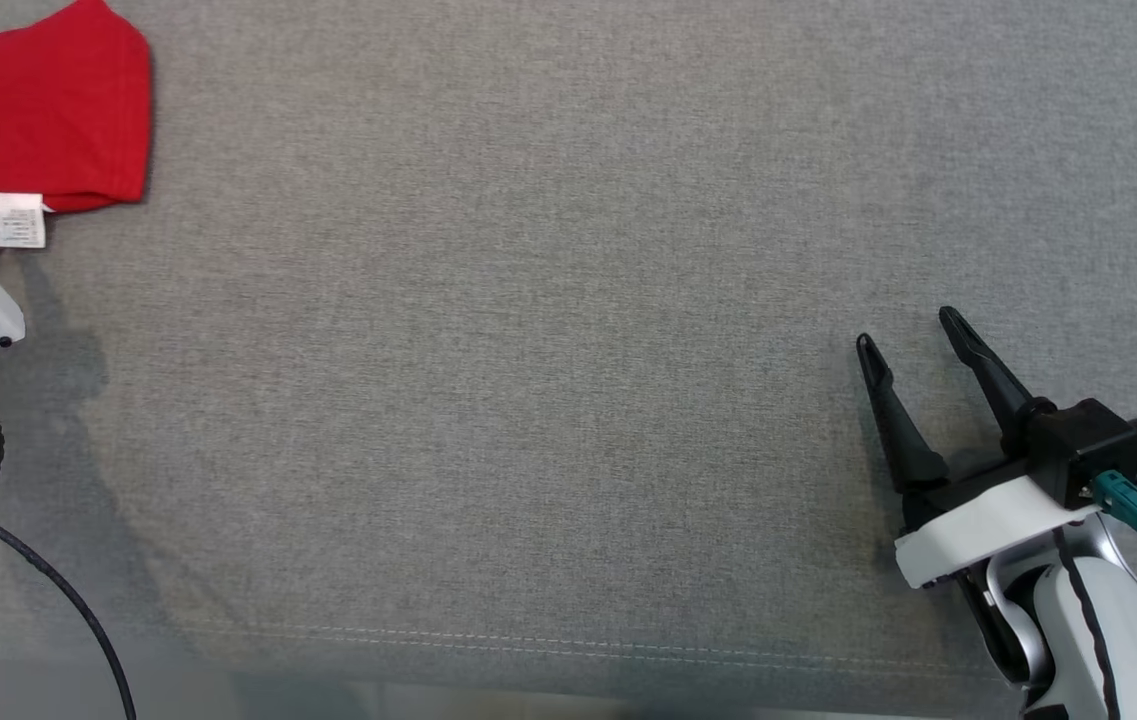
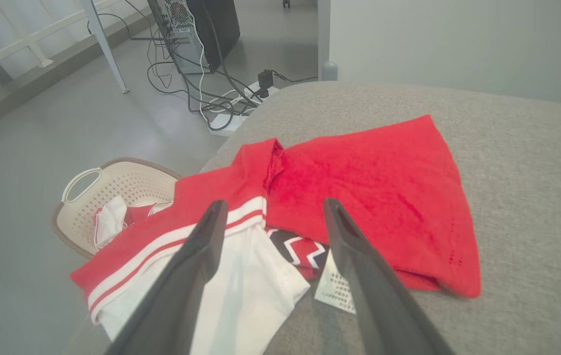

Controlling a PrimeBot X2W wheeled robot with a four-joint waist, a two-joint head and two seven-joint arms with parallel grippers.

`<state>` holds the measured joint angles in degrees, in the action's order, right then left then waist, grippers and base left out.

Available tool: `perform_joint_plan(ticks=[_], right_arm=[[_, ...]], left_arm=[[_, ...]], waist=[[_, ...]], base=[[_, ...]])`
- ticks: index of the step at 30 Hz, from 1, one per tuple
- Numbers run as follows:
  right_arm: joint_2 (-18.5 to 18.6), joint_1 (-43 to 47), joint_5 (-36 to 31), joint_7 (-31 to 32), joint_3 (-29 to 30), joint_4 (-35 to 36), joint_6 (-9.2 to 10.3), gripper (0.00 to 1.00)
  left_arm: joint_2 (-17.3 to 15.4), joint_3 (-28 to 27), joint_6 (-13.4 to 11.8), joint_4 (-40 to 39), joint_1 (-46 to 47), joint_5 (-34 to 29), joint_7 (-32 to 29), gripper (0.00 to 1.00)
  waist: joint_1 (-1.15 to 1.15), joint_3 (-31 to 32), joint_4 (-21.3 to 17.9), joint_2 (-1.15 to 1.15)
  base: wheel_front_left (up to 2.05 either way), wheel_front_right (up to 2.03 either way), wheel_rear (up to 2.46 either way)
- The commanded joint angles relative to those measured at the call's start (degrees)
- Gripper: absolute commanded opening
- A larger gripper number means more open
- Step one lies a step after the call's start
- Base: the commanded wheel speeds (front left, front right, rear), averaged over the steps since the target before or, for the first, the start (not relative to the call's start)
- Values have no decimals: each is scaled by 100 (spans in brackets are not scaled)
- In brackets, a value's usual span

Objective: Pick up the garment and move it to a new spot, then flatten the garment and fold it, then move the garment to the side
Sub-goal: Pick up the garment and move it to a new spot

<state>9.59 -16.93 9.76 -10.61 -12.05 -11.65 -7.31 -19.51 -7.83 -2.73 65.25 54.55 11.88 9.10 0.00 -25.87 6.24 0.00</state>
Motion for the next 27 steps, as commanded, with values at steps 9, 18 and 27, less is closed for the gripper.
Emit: perform_joint_plan(ticks=[9,18,27], right_arm=[[42,-198,95,-18,-249,224,-18,100],[64,-232,155,-44,-250,200,-18,100],[18,-281,247,-112,-279,61,-18,100]], left_arm=[[-855,-149,-504,316,222,-85,223,100],[-1059,-174,-550,608,280,13,329,100],[-1063,-86,-349,592,396,56,507,0]], waist=[[0,-368,-406,0],[0,-537,-561,0],[0,-515,-515,0]], base=[[0,0,0],[0,0,0],[0,0,0]])
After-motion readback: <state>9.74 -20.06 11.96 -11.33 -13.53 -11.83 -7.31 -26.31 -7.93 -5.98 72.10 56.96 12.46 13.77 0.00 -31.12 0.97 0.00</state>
